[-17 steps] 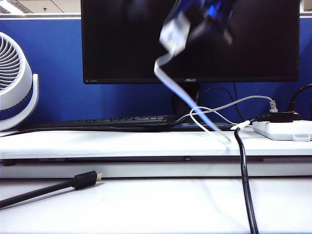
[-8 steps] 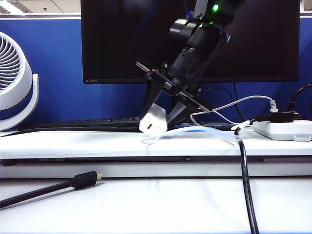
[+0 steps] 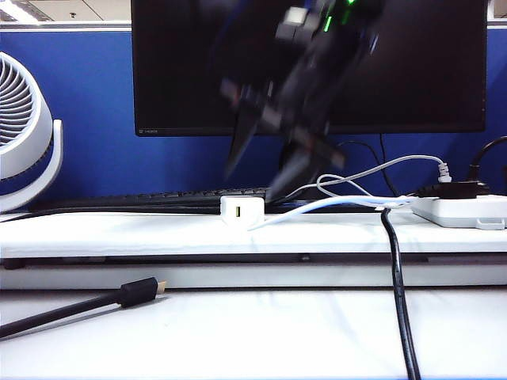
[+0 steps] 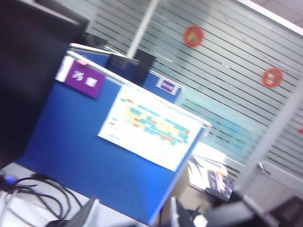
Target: Pick up the Type-C charging cable and the charging base, insert one end of the Type-C charger into the corresponding slot on the base, and finally place the plugged-in charger back on the table.
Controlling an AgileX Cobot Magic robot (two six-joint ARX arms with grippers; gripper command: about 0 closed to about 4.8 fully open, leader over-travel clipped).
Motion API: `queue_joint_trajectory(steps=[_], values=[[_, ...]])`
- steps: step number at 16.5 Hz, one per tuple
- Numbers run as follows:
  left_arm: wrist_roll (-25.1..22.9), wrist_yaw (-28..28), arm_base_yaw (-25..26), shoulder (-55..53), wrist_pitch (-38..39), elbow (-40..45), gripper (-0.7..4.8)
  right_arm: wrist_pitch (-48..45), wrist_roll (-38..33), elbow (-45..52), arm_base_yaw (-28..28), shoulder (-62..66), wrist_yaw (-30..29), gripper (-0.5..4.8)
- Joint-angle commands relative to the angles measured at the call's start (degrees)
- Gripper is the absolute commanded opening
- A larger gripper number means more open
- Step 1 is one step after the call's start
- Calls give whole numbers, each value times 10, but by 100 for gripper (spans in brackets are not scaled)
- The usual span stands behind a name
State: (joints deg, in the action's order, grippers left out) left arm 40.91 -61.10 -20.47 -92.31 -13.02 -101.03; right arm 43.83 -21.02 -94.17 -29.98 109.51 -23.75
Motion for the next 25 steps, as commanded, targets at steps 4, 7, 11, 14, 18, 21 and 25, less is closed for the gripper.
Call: queue_joint_trajectory(steps=[4, 7, 11, 14, 18, 21, 25], values=[[-32, -28, 0, 86, 33, -4, -4, -33, 73, -4, -1, -257, 12, -6], [-108, 39, 0, 192, 140, -4, -4, -34, 142, -4, -1, -399, 58, -6], [-371, 246, 0, 378, 558, -3, -4, -32, 214, 3, -1, -538, 196, -6], [-431, 374, 0, 474, 765, -1, -4, -59, 215, 97, -1, -599, 222, -6], [-435, 440, 0, 621, 790, 132, -4, -255, 214, 396, -2, -742, 223, -5], [-423, 457, 0, 719, 675, 341, -4, -322, 210, 560, -2, -841, 260, -6], [-374, 476, 0, 742, 409, 627, -4, -317, 205, 700, -2, -923, 307, -6]])
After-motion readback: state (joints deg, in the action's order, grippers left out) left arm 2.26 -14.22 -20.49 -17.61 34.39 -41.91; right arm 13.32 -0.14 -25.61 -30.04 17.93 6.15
